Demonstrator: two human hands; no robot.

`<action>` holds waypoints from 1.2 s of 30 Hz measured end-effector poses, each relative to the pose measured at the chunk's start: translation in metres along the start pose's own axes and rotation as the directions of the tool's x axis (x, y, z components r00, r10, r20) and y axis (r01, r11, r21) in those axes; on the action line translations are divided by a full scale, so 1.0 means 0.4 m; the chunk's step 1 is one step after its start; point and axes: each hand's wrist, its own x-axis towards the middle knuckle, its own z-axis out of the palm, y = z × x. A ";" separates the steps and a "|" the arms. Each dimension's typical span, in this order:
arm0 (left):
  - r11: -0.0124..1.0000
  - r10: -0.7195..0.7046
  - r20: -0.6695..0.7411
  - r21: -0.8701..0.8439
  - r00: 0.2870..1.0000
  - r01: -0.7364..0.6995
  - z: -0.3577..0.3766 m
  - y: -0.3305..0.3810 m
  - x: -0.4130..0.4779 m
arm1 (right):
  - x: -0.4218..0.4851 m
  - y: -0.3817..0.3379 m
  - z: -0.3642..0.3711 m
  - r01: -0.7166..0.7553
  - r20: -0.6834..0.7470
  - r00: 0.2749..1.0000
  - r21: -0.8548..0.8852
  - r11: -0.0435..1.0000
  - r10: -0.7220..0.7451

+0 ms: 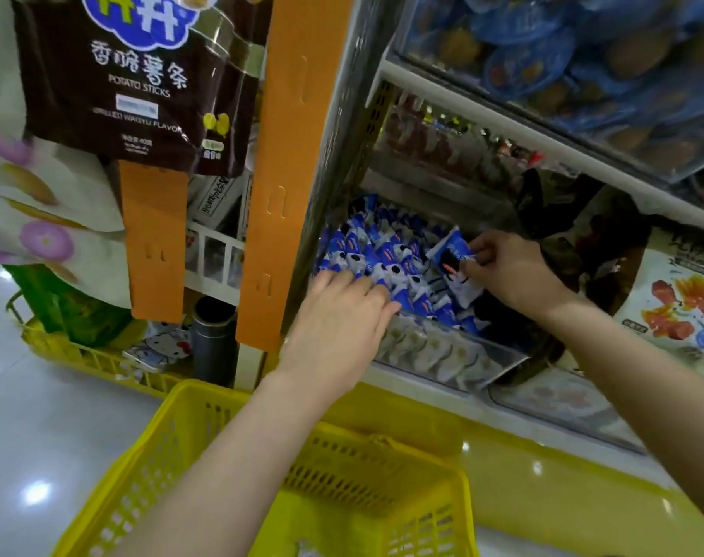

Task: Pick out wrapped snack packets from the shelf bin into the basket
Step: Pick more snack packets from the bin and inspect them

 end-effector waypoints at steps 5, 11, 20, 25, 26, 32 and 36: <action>1.000 0.013 -0.017 0.021 1.000 -0.013 0.003 -0.001 0.000 | 0.033 -0.006 0.029 -0.021 0.182 0.982 -0.130 0.991 0.044; 1.000 0.010 -0.022 0.001 1.000 -0.010 0.009 -0.003 -0.002 | 0.053 -0.013 0.098 -0.132 0.128 0.983 -0.005 0.991 0.132; 1.000 0.021 -0.050 -0.001 0.999 -0.021 0.013 -0.002 -0.003 | 0.026 0.002 0.080 0.001 0.292 0.956 -0.014 1.000 0.004; 1.000 0.003 -0.015 -0.015 1.000 -0.004 0.019 -0.006 0.001 | 0.049 0.021 0.011 0.052 0.250 0.968 -0.211 0.976 0.002; 1.000 0.002 -0.011 -0.015 1.000 -0.002 0.020 -0.006 0.002 | 0.052 0.021 0.009 0.053 0.289 0.957 -0.269 0.962 0.028; 1.000 0.005 -0.027 -0.029 1.000 -0.006 0.026 -0.008 0.001 | 0.051 -0.001 0.049 -0.001 0.413 0.886 -0.448 0.894 0.208; 0.998 0.007 -0.072 -0.069 0.997 -0.012 0.026 -0.011 -0.003 | 0.045 0.004 0.072 -0.119 0.350 0.904 -0.344 0.931 0.245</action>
